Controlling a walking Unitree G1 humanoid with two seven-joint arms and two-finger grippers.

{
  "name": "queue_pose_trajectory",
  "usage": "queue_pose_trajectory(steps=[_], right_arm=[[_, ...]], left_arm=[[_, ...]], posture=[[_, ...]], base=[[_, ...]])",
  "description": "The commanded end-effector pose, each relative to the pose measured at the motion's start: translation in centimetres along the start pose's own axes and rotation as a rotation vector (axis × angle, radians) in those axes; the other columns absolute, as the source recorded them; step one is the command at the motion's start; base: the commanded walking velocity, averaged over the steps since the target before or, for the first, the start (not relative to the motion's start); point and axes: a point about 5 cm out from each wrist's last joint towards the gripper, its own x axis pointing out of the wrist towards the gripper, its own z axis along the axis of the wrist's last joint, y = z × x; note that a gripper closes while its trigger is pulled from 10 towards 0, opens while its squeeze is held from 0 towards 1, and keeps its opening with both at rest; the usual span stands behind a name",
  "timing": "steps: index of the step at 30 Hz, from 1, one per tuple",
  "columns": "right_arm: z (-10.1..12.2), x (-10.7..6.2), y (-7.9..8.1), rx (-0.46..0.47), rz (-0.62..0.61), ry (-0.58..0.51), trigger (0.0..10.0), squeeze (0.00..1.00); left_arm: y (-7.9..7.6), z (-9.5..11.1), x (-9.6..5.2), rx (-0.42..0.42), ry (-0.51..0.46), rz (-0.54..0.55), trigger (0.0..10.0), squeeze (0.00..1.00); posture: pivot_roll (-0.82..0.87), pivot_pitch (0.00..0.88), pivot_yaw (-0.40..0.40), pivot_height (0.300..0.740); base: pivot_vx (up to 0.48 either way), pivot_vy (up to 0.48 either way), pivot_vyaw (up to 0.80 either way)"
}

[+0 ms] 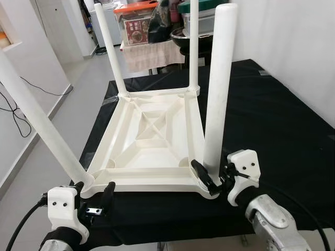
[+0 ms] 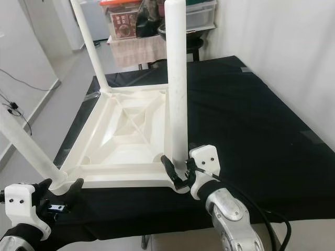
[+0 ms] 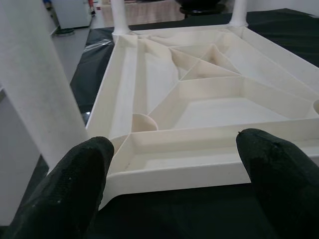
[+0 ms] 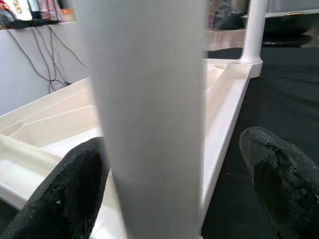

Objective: Building children table

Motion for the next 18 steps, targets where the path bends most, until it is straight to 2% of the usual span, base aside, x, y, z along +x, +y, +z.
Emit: queue_pose_trajectory(steps=[1,5,6,7,8,10,13,18], right_arm=[[0.2,0.4,-0.7,0.002,-0.036,0.001,10.0,0.00],[0.4,0.5,-1.1,-0.005,-0.052,-0.003,10.0,0.00],[0.7,0.8,-2.0,-0.026,-0.098,-0.007,10.0,0.00],[1.3,1.3,-4.0,-0.065,-0.212,-0.011,10.0,0.00],[1.3,1.3,-4.0,-0.065,-0.212,-0.011,10.0,0.00],[1.8,1.6,-5.1,-0.059,-0.270,-0.022,10.0,0.00],[2.3,1.9,-5.5,-0.074,-0.266,-0.034,10.0,0.00],[2.4,2.1,-5.3,-0.062,-0.248,-0.039,10.0,0.00]], left_arm=[[0.7,-0.1,0.1,0.035,0.014,0.018,10.0,0.00],[0.9,-0.1,0.1,0.037,0.013,0.025,10.0,0.00],[1.1,-0.1,0.1,0.042,0.012,0.037,10.0,0.00],[1.6,0.0,0.0,0.053,0.010,0.054,10.0,0.00],[1.6,0.0,0.0,0.053,0.010,0.054,10.0,0.00],[1.9,0.0,0.0,0.059,0.010,0.063,10.0,0.00],[2.0,0.0,0.1,0.074,0.011,0.063,10.0,0.00],[1.9,0.1,0.2,0.074,0.009,0.059,10.0,0.00]], posture=[[-0.07,0.054,0.081,0.740],[-0.07,0.054,0.081,0.740],[-0.06,0.054,0.081,0.740],[-0.06,0.051,0.081,0.740],[-0.06,0.051,0.081,0.740],[-0.06,0.054,0.082,0.740],[-0.06,0.058,0.082,0.740],[-0.06,0.059,0.082,0.740]], base=[[0.000,0.000,0.00],[0.000,0.000,0.00],[0.000,0.000,0.00],[0.000,0.000,0.00],[0.000,0.000,0.00],[0.000,0.000,0.00],[0.000,0.000,0.00],[0.000,0.000,0.00]])
